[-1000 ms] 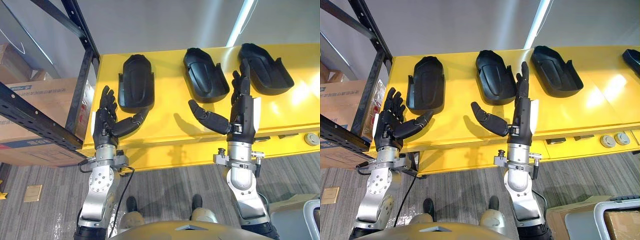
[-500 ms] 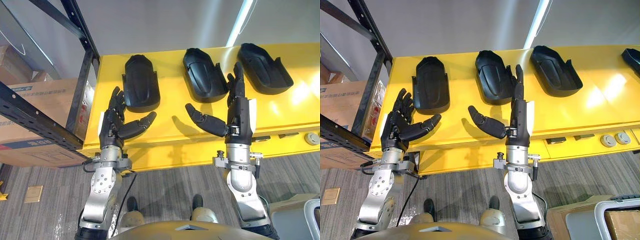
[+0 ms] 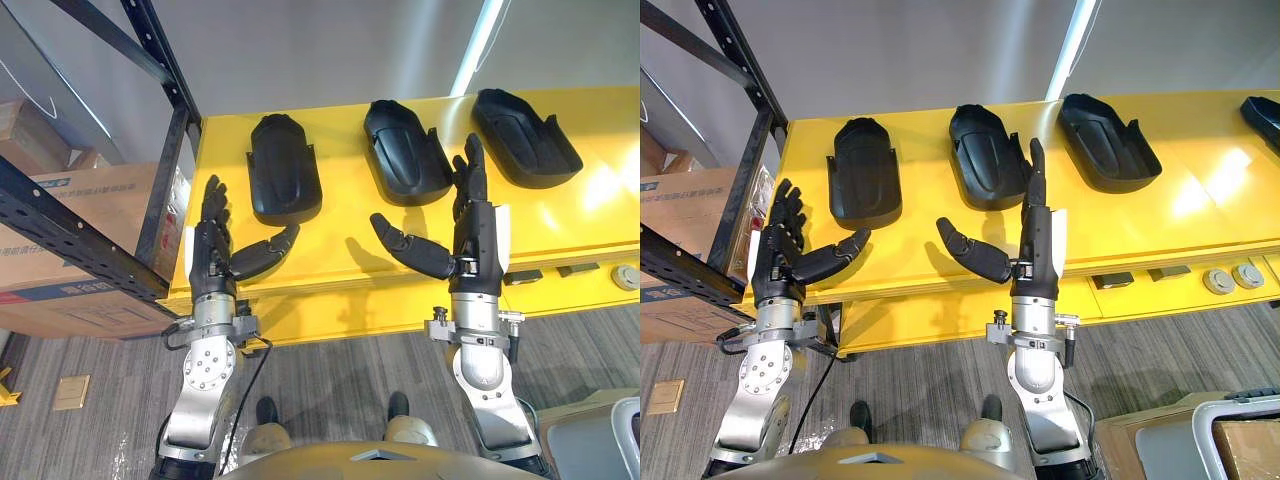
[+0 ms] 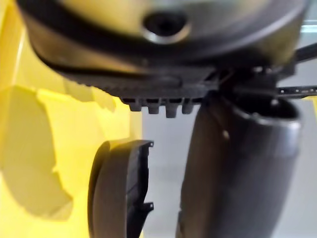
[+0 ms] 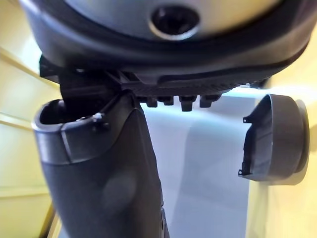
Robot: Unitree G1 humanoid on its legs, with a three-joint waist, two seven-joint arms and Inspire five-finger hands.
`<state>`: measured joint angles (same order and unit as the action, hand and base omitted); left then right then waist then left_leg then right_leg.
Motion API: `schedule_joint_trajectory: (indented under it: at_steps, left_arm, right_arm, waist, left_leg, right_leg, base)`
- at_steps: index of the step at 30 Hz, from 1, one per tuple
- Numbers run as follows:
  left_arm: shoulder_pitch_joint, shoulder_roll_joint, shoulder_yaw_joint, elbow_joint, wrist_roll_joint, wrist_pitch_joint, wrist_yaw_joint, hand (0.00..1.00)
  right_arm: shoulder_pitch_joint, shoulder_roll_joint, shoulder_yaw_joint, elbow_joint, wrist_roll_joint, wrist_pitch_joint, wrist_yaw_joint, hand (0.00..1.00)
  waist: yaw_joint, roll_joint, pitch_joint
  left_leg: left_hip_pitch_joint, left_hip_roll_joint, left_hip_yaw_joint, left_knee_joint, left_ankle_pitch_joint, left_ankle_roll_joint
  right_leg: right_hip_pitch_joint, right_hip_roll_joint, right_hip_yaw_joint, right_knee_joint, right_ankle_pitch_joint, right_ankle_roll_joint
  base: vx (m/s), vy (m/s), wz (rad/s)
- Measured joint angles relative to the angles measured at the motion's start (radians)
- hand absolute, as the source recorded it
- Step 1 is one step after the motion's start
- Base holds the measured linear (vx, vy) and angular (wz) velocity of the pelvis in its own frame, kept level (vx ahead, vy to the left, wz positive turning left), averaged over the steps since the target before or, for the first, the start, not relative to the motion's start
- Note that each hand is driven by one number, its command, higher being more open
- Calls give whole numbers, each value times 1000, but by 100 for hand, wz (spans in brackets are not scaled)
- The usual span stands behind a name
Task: Walk over and take three plastic housings, then place them on the shelf
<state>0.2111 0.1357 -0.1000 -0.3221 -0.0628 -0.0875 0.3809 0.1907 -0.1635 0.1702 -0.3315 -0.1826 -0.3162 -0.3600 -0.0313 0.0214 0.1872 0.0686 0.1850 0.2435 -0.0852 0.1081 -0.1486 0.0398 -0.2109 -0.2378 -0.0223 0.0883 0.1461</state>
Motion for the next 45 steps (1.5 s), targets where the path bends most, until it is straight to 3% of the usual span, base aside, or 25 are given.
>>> schedule_joint_trajectory:
  at_steps: [4, 10, 13, 18, 21, 22, 24, 27, 31, 35, 39, 42, 45]
  left_arm:
    - [31, -1, 19, -41, 0, -44, 9, 100]
    - [37, -1, 9, -154, -6, -179, -73, 100]
    - [78, -2, -8, -203, -18, -237, -118, 100]
    - [119, -2, -29, -206, -55, -268, -141, 100]
    - [112, 1, -52, -206, -54, -282, -116, 100]
    - [109, 2, -59, -206, -52, -282, -107, 100]
    - [102, 7, -92, -206, -44, -281, -54, 100]
    - [85, 9, -104, -206, -44, -280, -23, 100]
    - [64, 6, -103, -206, -72, -274, -19, 100]
    - [77, -1, -102, -193, -95, -244, -24, 100]
    - [90, -1, -87, -191, -97, -248, -23, 100]
    - [113, -1, -62, -184, -143, -274, -81, 100]
    - [113, 5, -75, -150, -177, -307, -225, 100]
  right_arm:
    - [2, 0, 5, 0, -1, 0, -18, 100]
    - [17, 3, 23, 0, 3, 36, -50, 100]
    - [44, 4, 22, 0, 3, 70, -69, 100]
    - [155, 4, -17, -33, 4, 89, -83, 100]
    - [187, 1, -54, -67, 17, 87, -82, 100]
    - [187, 1, -60, -68, 31, 84, -81, 100]
    - [191, 0, -79, -67, 86, 76, -75, 100]
    - [200, -1, -92, -66, 157, 35, -50, 100]
    - [216, 3, -51, -65, 169, 10, -15, 100]
    - [214, 3, 29, -49, 196, 10, 11, 100]
    - [171, 3, 37, -10, 190, 24, -25, 100]
    - [135, 7, 12, 31, 193, 47, -100, 100]
    - [129, 28, -61, 100, 197, 57, -176, 100]
  waist:
    - [-1, 2, -3]
    - [1, 17, -17]
    - [2, 21, -37]
    - [-6, 21, -66]
    - [-28, 9, -73]
    - [-28, 8, -73]
    - [-29, 13, -75]
    - [-39, 27, -79]
    - [-39, 25, -79]
    - [-17, 24, -80]
    - [5, 23, -81]
    - [10, 24, -82]
    - [22, 24, -82]
  left_leg:
    - [11, 0, 0, 0, -1, -1]
    - [15, 1, 7, 0, -2, -1]
    - [37, 5, 60, 0, -13, -7]
    - [84, 25, 168, 2, -58, -30]
    - [82, 35, 177, 73, -132, -36]
    - [78, 34, 155, 100, -158, -34]
    - [54, 15, 28, 214, -275, -8]
    - [39, 12, -18, 289, -333, -2]
    - [41, 1, -19, 290, -339, 5]
    - [38, -3, -55, 282, -337, 10]
    - [25, -9, -95, 252, -307, 10]
    - [25, -14, -113, 218, -278, 7]
    - [25, -16, -115, 201, -266, 7]
  right_leg:
    - [13, 0, -2, 0, 0, 0]
    - [10, 1, 5, 0, 1, 0]
    - [-9, 9, 59, 0, 3, 2]
    - [-59, 47, 184, 1, 13, -4]
    - [-93, 77, 273, 2, 25, -15]
    - [-95, 84, 291, 1, 26, -17]
    - [-104, 114, 361, 2, 27, -31]
    - [-110, 131, 409, -6, 41, -20]
    - [-101, 119, 406, -17, 48, -16]
    - [-65, 105, 361, -41, 50, -13]
    - [-56, 93, 314, -51, 50, -13]
    - [-56, 88, 290, -52, 50, -14]
    - [-56, 84, 278, -52, 49, -15]
  base:
    - [0, 0, 0]
    - [-3, 4, -5]
    - [3, 12, -51]
    - [27, 0, -74]
    - [45, -9, -79]
    - [52, 10, -102]
    - [46, 42, -100]
    - [51, 78, -61]
    - [31, 68, -1]
    - [-19, 27, 28]
    - [-16, -9, 37]
    - [-15, -13, 27]
    - [-29, 6, 10]
